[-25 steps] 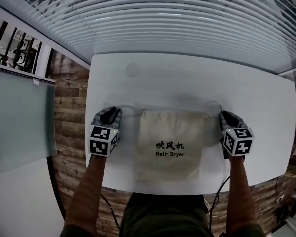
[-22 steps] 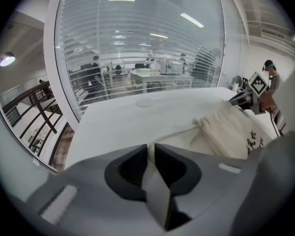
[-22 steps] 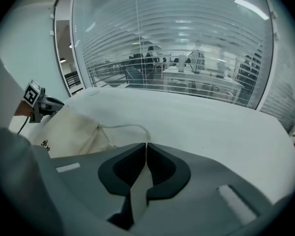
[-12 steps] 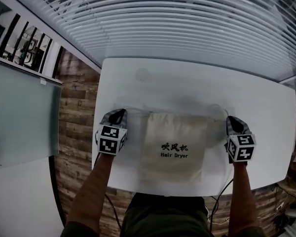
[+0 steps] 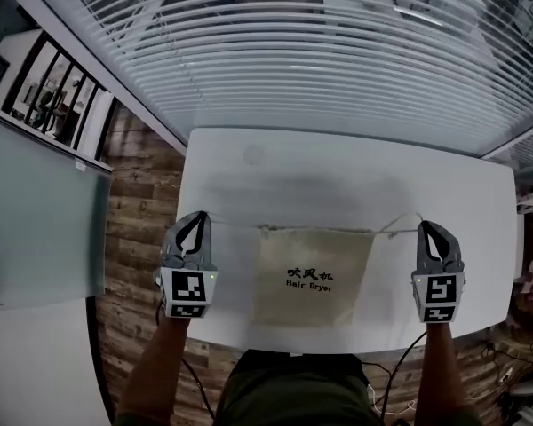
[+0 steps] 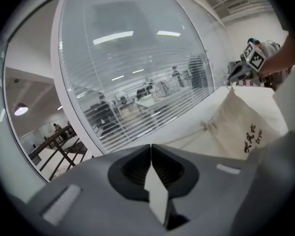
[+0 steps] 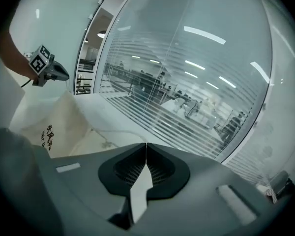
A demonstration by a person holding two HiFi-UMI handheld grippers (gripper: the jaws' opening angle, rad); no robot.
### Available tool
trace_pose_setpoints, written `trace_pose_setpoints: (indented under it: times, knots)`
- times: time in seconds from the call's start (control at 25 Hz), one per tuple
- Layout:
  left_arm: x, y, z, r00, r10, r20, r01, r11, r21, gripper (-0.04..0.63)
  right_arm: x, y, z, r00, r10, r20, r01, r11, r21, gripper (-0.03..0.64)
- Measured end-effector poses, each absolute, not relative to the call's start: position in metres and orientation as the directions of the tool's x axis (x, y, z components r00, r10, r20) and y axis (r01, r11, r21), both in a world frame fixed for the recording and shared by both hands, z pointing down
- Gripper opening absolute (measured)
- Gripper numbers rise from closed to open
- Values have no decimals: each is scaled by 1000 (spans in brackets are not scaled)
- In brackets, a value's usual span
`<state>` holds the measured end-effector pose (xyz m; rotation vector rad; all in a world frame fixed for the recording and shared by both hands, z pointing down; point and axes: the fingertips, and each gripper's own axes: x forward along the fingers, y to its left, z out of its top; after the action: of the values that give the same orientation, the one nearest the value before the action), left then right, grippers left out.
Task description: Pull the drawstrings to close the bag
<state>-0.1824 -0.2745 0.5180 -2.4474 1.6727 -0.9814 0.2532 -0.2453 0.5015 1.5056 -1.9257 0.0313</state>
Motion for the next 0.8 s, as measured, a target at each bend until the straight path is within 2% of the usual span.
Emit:
trace_pose_setpoints:
  times: [0.24, 0.44, 0.8]
  knots:
    - [-200, -265, 423, 168, -943, 287, -873, -278, -401, 11, 254, -232, 415, -76, -932, 354, -892, 222, 394, 15]
    - [-209, -266, 382, 177, -965, 195, -918, -233, -322, 11, 252, -233, 369, -63, -962, 267, -913, 163, 373, 15]
    - [-244, -275, 341, 111, -989, 96, -942, -136, -306, 11, 262, -237, 323, -20, -984, 176, -910, 91, 405, 15]
